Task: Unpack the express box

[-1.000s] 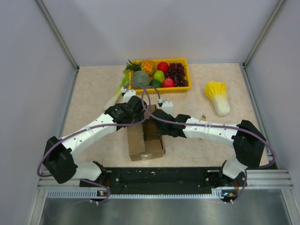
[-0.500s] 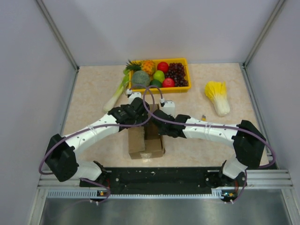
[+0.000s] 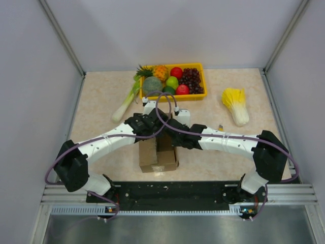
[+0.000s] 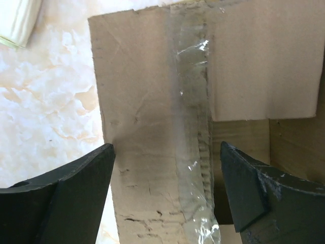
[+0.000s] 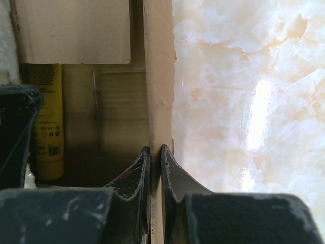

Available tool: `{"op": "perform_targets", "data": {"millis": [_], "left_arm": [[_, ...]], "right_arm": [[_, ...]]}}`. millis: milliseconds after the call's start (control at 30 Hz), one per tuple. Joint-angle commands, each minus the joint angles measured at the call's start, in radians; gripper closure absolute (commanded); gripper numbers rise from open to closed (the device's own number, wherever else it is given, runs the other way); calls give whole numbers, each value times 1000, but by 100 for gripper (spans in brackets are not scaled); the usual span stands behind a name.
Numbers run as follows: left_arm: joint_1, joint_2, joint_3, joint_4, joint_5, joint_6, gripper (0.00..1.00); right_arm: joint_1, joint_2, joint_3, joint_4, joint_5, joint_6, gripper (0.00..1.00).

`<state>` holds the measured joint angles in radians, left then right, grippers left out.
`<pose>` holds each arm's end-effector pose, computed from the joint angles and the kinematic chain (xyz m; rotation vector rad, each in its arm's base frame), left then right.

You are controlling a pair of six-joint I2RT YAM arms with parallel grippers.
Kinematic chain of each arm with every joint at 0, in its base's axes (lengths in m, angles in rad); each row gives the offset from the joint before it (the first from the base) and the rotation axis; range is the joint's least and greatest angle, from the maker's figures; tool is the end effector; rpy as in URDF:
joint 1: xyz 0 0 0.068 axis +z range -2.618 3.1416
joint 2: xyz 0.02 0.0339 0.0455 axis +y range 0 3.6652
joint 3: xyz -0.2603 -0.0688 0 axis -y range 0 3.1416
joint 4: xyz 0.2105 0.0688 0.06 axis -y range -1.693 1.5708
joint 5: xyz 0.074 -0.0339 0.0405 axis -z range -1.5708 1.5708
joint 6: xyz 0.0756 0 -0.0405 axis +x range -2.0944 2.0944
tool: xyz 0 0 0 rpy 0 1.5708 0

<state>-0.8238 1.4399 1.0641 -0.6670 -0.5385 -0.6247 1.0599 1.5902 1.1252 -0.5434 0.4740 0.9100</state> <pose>0.2145 -0.1746 0.2301 0.0604 2.4065 0.0662 0.1843 0.2583 0.2135 -0.0129 2.4400 0.2608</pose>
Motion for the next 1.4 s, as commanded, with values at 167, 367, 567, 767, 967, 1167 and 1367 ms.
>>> {"op": "perform_targets", "data": {"millis": [167,367,567,767,967,1167,1367], "left_arm": [[-71,34,16,-62,-182,-20,11],[-74,56,22,-106,-232,-43,9],[-67,-41,27,-147,-224,-64,9],[-31,-218,-29,-135,-190,-72,10],[63,-380,-119,-126,-158,-73,12],[175,-487,-223,-118,-112,-53,14],[221,-556,-293,-89,-124,3,16]], "right_arm": [[5,-62,1,102,-15,35,100],[2,-65,-7,106,-17,36,100],[-1,-67,-16,103,-18,40,100],[-5,-72,-15,103,-15,41,100],[-6,-73,-12,97,-12,38,100],[-8,-62,1,92,-12,33,100],[-8,-58,10,86,-15,27,100]]}}
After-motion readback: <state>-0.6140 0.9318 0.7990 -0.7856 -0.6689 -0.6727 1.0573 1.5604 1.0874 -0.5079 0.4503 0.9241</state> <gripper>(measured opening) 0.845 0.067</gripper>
